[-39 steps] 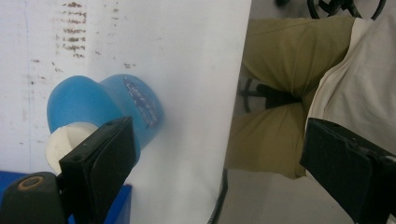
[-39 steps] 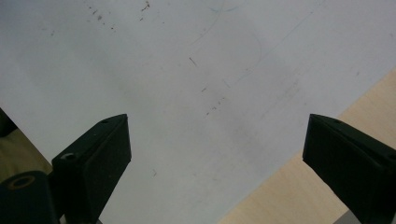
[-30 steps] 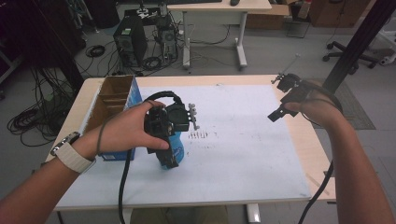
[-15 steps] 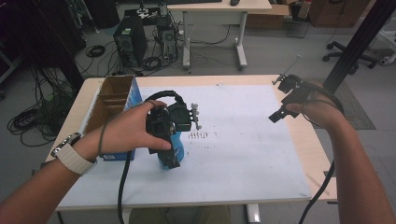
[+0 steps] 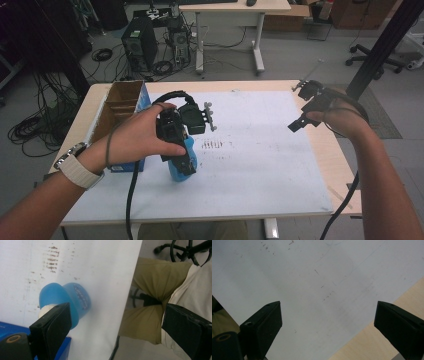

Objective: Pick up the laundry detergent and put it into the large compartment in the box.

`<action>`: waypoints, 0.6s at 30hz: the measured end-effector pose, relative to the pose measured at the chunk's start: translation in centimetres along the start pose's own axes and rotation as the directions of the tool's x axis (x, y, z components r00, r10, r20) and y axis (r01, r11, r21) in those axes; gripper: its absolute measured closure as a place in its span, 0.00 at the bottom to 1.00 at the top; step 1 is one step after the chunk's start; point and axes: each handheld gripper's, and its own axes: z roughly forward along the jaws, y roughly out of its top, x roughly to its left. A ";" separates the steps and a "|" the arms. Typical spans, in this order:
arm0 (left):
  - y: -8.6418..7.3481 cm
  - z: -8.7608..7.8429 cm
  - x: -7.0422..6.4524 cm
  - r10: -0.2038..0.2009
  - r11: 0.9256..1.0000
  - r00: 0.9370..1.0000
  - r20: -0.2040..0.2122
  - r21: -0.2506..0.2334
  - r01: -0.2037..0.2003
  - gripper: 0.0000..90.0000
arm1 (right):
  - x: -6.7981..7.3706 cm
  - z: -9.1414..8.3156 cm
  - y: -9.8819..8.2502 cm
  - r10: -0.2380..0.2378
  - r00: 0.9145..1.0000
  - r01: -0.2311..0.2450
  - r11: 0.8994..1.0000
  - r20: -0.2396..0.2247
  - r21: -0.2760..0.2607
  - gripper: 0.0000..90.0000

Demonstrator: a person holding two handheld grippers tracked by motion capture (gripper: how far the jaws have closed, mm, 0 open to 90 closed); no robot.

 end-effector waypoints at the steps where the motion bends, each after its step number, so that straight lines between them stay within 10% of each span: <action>1: 0.0 -0.2 0.0 -0.010 1.000 1.000 -0.005 -0.005 0.010 0.10 | 0.0 0.0 0.0 0.001 1.000 -0.001 1.000 0.000 0.003 0.09; 18: 0.2 -1.5 0.7 -0.110 0.993 0.993 -0.040 -0.036 0.108 0.10 | 0.1 0.0 0.1 -0.002 1.000 0.002 1.000 0.000 -0.002 0.09</action>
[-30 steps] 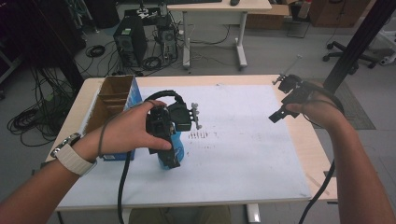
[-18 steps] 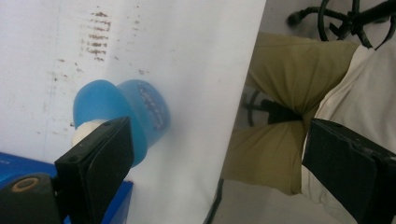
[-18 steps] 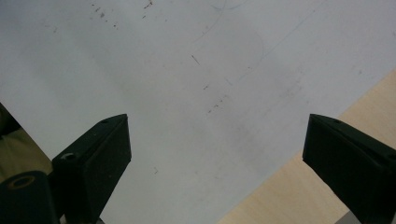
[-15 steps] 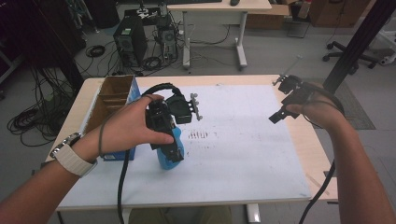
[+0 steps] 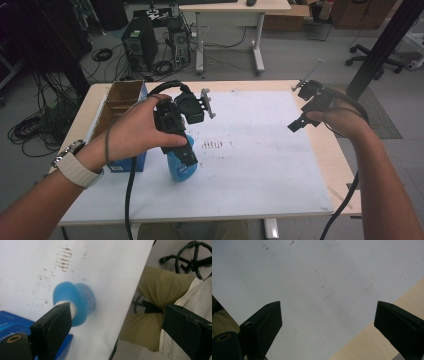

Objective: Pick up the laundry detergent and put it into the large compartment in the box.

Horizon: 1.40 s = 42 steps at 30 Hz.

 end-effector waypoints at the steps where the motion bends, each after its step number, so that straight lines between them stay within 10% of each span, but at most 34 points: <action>1: 0.0 0.0 0.0 0.000 1.000 1.000 0.000 0.000 0.000 0.10 | 0.0 0.0 0.0 0.000 1.000 0.000 1.000 0.000 0.000 0.09; 42: -0.7 -0.3 3.2 -0.242 0.970 0.969 -0.057 -0.005 0.242 0.10 | 0.1 0.2 0.3 -0.005 1.000 0.005 1.000 -0.003 0.002 0.09</action>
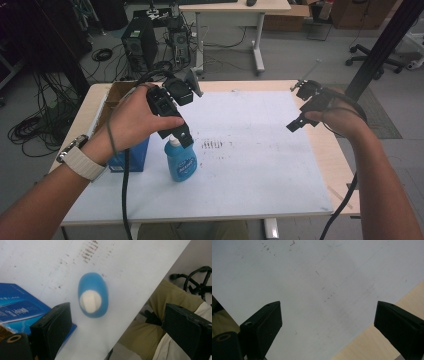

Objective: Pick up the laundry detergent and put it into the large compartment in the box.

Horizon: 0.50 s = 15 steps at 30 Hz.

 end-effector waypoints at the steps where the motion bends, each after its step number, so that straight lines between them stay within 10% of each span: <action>1: 0.0 0.0 0.0 0.000 1.000 1.000 0.000 0.000 0.000 0.10 | 0.0 0.0 0.0 0.000 1.000 0.000 1.000 0.000 0.000 0.09; 15: -0.2 1.3 1.3 -0.068 0.998 0.998 0.004 0.016 0.068 0.10 | 0.0 0.1 0.0 -0.002 1.000 0.002 1.000 -0.002 0.000 0.09</action>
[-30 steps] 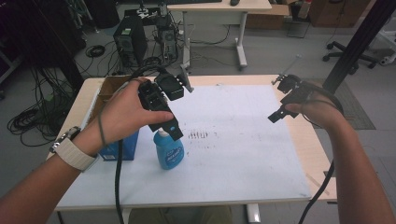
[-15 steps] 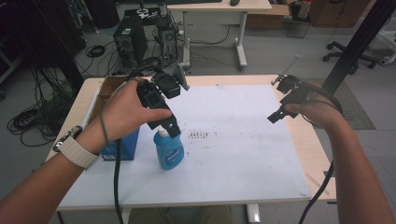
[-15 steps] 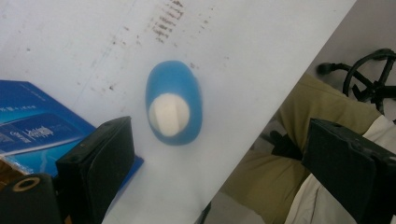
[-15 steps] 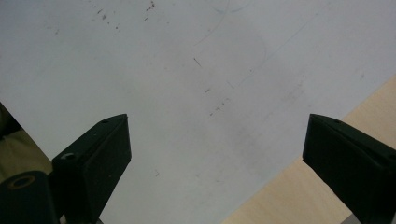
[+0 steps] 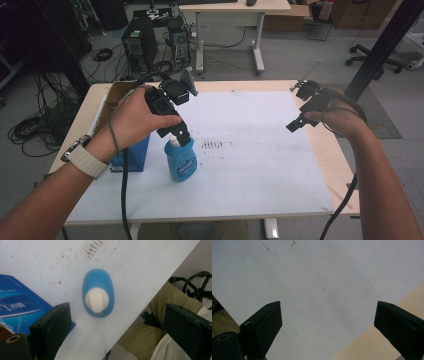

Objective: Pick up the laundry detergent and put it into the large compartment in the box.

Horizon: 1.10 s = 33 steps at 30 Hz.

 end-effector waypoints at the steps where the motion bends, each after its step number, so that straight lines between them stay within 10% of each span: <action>1: 0.0 0.0 0.0 0.000 1.000 1.000 0.000 0.000 0.000 0.10 | 0.0 0.0 0.0 0.000 1.000 0.000 1.000 0.000 0.000 0.09; 33: -0.3 3.4 0.9 0.014 0.999 1.000 0.017 0.030 -0.014 0.10 | 0.1 0.5 -0.1 0.002 1.000 -0.002 1.000 -0.010 0.006 0.09</action>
